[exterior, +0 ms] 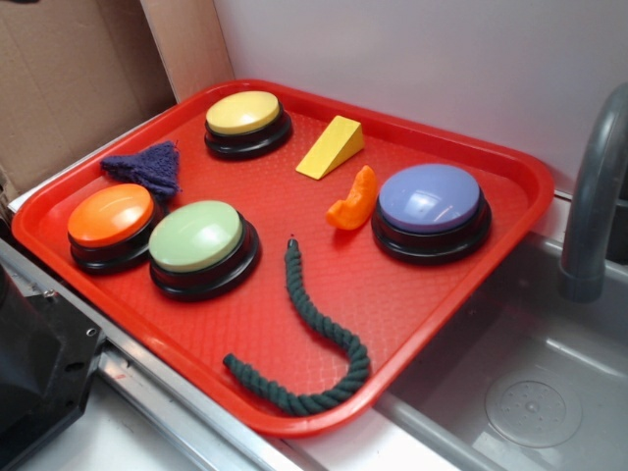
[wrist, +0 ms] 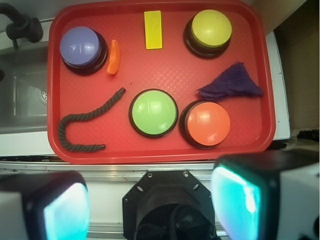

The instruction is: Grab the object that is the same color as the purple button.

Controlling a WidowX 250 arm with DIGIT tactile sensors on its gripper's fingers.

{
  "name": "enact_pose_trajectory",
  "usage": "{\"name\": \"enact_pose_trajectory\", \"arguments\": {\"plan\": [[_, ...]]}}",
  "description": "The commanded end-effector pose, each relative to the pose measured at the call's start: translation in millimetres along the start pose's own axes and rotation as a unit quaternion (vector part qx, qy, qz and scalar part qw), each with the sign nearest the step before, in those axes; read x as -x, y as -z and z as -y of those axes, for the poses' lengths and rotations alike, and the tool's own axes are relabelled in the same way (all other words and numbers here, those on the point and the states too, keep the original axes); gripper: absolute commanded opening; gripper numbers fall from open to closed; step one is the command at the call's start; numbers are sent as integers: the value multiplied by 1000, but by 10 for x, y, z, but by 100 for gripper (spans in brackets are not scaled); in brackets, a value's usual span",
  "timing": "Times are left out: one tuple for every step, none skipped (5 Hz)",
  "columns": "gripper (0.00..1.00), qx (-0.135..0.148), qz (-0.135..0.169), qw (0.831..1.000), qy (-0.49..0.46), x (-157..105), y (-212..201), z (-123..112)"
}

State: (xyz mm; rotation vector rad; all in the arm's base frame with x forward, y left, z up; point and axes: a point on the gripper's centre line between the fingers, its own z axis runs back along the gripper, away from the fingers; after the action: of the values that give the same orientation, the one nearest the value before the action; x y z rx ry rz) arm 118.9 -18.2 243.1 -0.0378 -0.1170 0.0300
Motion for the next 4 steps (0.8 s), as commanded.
{"name": "enact_pose_trajectory", "arguments": {"plan": [[100,0,0,1000,0,0,0,0],[100,22,10,997,-79,-159,172,-121],[100,16,31,981,-190,-343,418,-321],[100,-8,58,956,-287,-509,783,-593]]}}
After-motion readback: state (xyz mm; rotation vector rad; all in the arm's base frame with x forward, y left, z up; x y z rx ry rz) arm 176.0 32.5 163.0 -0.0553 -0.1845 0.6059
